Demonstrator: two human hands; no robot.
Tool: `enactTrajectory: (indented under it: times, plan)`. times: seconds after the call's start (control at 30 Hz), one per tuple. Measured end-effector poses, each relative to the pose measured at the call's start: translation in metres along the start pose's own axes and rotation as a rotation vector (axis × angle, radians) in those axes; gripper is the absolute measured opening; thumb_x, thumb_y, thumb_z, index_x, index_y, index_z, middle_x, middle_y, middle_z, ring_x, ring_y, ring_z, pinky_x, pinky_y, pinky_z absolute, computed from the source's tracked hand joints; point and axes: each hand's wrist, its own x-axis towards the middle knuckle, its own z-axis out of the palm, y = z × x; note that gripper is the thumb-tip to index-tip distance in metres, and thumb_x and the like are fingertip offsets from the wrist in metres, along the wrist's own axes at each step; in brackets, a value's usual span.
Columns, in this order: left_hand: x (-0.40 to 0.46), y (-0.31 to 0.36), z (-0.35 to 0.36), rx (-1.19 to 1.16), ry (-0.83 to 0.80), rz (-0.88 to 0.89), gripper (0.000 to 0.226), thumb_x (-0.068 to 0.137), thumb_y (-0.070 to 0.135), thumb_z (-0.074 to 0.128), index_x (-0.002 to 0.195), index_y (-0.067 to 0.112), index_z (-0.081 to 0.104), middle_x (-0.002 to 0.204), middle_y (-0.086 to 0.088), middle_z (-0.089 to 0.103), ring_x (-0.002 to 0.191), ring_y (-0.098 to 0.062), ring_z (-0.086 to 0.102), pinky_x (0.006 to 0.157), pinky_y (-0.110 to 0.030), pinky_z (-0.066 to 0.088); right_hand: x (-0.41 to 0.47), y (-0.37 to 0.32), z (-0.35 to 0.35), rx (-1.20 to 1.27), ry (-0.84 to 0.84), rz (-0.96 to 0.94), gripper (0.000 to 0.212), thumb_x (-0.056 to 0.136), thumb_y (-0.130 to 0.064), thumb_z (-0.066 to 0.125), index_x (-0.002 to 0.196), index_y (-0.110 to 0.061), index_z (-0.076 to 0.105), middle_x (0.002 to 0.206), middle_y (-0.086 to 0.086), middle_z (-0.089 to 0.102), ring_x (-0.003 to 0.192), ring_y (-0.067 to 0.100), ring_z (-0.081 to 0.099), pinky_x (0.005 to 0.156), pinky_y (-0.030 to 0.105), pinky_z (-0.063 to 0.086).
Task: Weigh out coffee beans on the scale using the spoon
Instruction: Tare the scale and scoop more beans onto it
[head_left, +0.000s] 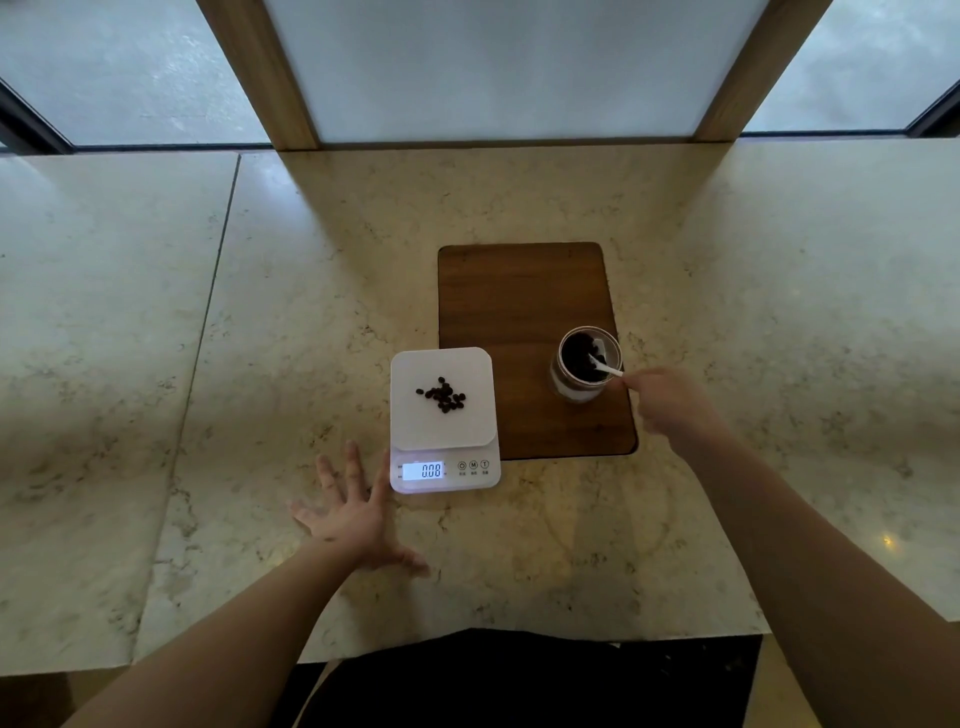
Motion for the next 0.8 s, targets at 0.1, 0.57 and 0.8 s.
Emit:
enactTrajectory:
  times: [0.1,0.57,0.8]
  plan:
    - [0.002,-0.001,0.001,0.008,0.003,-0.006,0.167,0.029,0.106,0.062,0.13,0.047,-0.056,0.13,-0.002,-0.075,0.123,-0.045,-0.063,0.106,-0.092,0.001,-0.004,-0.003,-0.002,-0.409,0.185,-0.296,0.032,0.098,-0.019,0.047,0.081,-0.003,0.069,0.065,0.009,0.06,0.059,0.025,0.053,0.053,0.033,0.037]
    - [0.006,-0.001,0.002,0.017,0.002,-0.028,0.163,0.03,0.105,0.063,0.127,0.048,-0.055,0.128,-0.002,-0.076,0.124,-0.045,-0.063,0.105,-0.091,0.001,-0.005,-0.003,0.014,-0.218,0.004,-0.142,0.031,0.092,-0.01,0.05,0.075,-0.018,0.075,0.048,0.001,0.051,0.05,0.021,0.044,0.05,0.028,0.031]
    - [0.003,0.0,0.0,0.026,-0.002,-0.031,0.162,0.033,0.105,0.063,0.127,0.046,-0.056,0.126,-0.003,-0.076,0.125,-0.047,-0.061,0.106,-0.091,0.002,0.001,0.0,0.014,0.04,-0.052,-0.005,0.029,0.096,-0.014,0.052,0.077,-0.011,0.074,0.052,0.001,0.028,0.045,0.017,0.027,0.046,0.029,0.019]
